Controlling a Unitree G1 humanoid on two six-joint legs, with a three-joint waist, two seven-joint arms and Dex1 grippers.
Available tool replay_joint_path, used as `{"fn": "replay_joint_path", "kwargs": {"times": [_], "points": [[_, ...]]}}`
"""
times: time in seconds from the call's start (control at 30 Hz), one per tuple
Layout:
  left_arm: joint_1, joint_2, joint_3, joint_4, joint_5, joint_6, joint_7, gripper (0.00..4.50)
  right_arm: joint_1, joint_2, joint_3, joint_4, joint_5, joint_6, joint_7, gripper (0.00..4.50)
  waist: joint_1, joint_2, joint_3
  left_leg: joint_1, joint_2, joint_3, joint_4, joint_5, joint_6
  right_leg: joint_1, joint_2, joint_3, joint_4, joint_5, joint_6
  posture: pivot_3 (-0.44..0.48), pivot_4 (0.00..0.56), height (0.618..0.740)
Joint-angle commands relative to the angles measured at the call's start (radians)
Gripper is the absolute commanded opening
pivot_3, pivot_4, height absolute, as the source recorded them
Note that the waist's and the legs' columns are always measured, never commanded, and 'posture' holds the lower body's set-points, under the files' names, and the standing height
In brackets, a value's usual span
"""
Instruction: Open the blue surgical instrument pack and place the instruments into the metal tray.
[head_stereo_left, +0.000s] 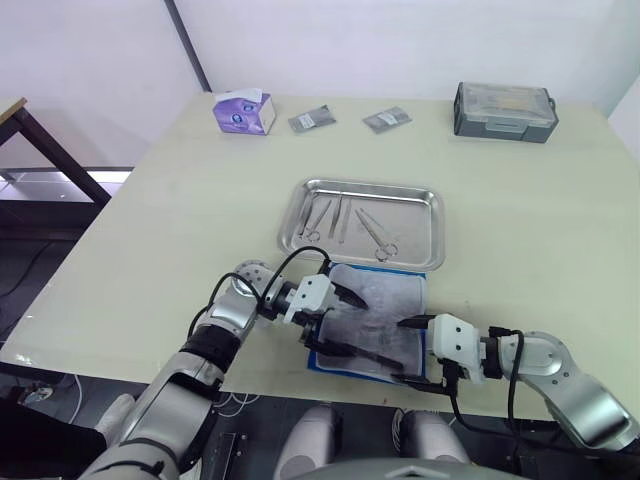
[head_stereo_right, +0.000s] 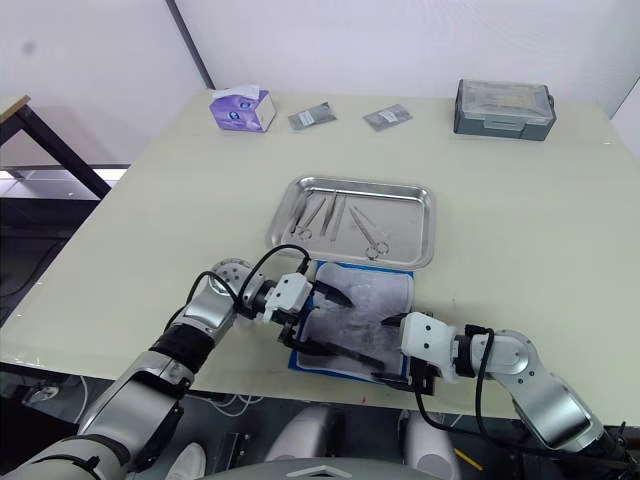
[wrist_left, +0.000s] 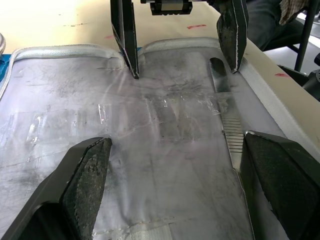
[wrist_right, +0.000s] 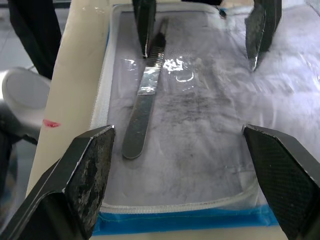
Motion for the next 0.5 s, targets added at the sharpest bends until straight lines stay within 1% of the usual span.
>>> {"fn": "replay_joint_path", "kwargs": {"times": [0.03,0.17,0.2,0.27,0.37,0.4,0.43,0.5], "points": [[0.054,0.025,-0.123,0.065,0.071,-0.001,-0.040,4.50,-0.004,-0.003,0.021,0.039,-0.038,-0.014,0.003,4.28,-0.001,-0.001,0.000,0.000,0.000,0.000,0.000,0.000,0.000,0.000,0.000,0.000,0.000,0.000,0.000,0.000,0.150,0.734],[0.045,0.029,-0.136,0.076,0.070,-0.012,-0.040,4.50,-0.017,0.002,0.023,0.053,-0.035,-0.019,0.003,4.28,-0.001,-0.001,0.000,0.000,0.000,0.000,0.000,0.000,0.000,0.000,0.000,0.000,0.000,0.000,0.000,0.000,0.150,0.734],[0.044,0.030,-0.139,0.076,0.067,-0.012,-0.040,4.50,-0.020,0.004,0.023,0.056,-0.033,-0.019,0.002,4.05,-0.001,-0.001,0.000,0.001,0.000,0.000,0.000,0.000,0.000,0.000,0.000,0.000,0.000,0.000,0.000,0.000,0.150,0.734],[0.042,0.031,-0.144,0.077,0.064,-0.014,-0.040,4.50,-0.027,0.008,0.021,0.065,-0.037,-0.021,-0.006,3.44,-0.001,-0.001,0.000,0.001,0.000,0.000,0.000,0.000,0.000,0.000,0.000,0.000,0.000,0.000,0.000,0.000,0.150,0.734],[0.042,0.034,-0.151,0.073,0.057,-0.012,-0.040,4.50,-0.034,0.002,0.025,0.071,-0.033,-0.019,0.005,2.00,-0.001,-0.002,0.000,0.000,0.000,0.000,0.000,0.000,0.000,0.000,0.000,0.000,0.000,0.000,0.000,0.000,0.150,0.734],[0.042,0.034,-0.152,0.071,0.056,-0.011,-0.040,4.50,-0.035,-0.002,0.026,0.070,-0.030,-0.013,0.010,1.69,-0.001,-0.002,0.000,0.000,0.000,0.000,0.000,0.000,0.000,0.000,0.000,0.000,0.000,0.000,0.000,0.000,0.150,0.734],[0.042,0.034,-0.153,0.071,0.055,-0.010,-0.040,4.50,-0.034,-0.005,0.026,0.069,-0.029,-0.007,0.013,1.21,-0.001,-0.002,0.000,0.000,0.000,0.000,0.000,0.000,0.000,0.000,0.000,0.000,0.000,0.000,0.000,0.000,0.150,0.734],[0.042,0.034,-0.154,0.070,0.053,-0.009,-0.040,4.50,-0.030,-0.013,0.026,0.064,-0.032,-0.002,0.019,0.46,-0.001,-0.002,0.001,0.001,0.000,0.000,0.000,0.000,0.000,0.000,0.000,0.000,0.001,0.000,0.000,0.000,0.150,0.734]]}}
